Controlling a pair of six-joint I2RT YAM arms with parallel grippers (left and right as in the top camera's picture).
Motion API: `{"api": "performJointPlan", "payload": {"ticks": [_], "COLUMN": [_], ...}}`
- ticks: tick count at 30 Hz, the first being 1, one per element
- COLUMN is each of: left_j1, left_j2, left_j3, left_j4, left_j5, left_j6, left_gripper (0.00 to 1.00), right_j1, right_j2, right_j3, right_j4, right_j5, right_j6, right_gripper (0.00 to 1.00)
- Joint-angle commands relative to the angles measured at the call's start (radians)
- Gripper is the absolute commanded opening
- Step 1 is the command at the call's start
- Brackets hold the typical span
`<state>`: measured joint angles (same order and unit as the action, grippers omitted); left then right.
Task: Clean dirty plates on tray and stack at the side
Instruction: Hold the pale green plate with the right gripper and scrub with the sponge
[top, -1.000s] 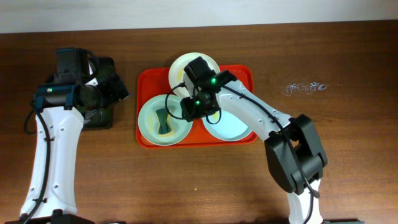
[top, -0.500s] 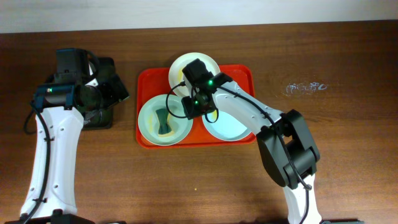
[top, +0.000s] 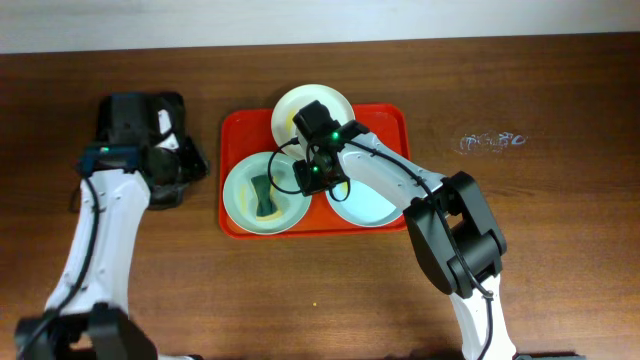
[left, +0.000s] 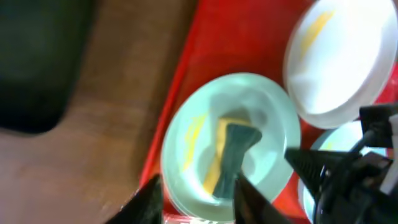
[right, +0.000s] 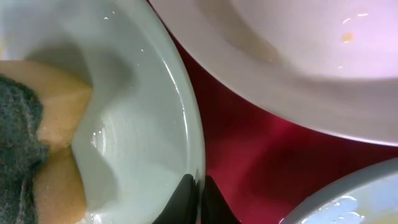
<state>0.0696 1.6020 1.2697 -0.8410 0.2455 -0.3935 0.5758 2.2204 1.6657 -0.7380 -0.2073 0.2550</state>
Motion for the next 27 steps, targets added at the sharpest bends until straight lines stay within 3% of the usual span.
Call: {"api": "performJointPlan", "payload": {"ticks": [1,4,7,11,13,19,24,25,27], "left_j1": [-0.027,-0.107,-0.189,-0.224,-0.224,-0.224,-0.224,-0.224,-0.212], "left_j2": [0.117,0.209,0.251,0.292,0.317,0.317,0.317,0.317,0.317], "left_j3": [-0.064,-0.064,-0.064,-0.065,-0.065,-0.065,-0.065,-0.065,-0.064], "left_j4": [0.090,0.138,0.211,0.231,0.216,0.158,0.140,0.139,0.103], "left_j5": [0.156,0.159,0.150,0.076,0.066,0.039,0.021,-0.037,-0.232], "left_j6": [0.029,0.029,0.044,0.043,0.043,0.044,0.043,0.043,0.043], "left_gripper": [0.29,0.31,0.38,0.36,0.31,0.27,0.06,0.00,0.00], "right_j1": [-0.001,-0.001,-0.001,-0.001,-0.001,-0.001,-0.001,-0.001,-0.001], "right_j2": [0.010,0.010,0.010,0.010,0.010,0.010,0.010,0.010,0.010], "right_j3": [-0.007,-0.007,-0.007,-0.007,-0.007,-0.007,-0.007,-0.007,-0.007], "right_j4": [-0.005,-0.005,-0.005,-0.005,-0.005,-0.005,0.002,0.001,-0.005], "right_j5": [0.005,0.005,0.005,0.005,0.005,0.005,0.005,0.005,0.005], "right_j6": [-0.011,-0.011,-0.011,-0.011,-0.011,-0.011,-0.011,-0.011,-0.014], "right_gripper": [0.05,0.05,0.05,0.05,0.05,0.05,0.05,0.04,0.04]}}
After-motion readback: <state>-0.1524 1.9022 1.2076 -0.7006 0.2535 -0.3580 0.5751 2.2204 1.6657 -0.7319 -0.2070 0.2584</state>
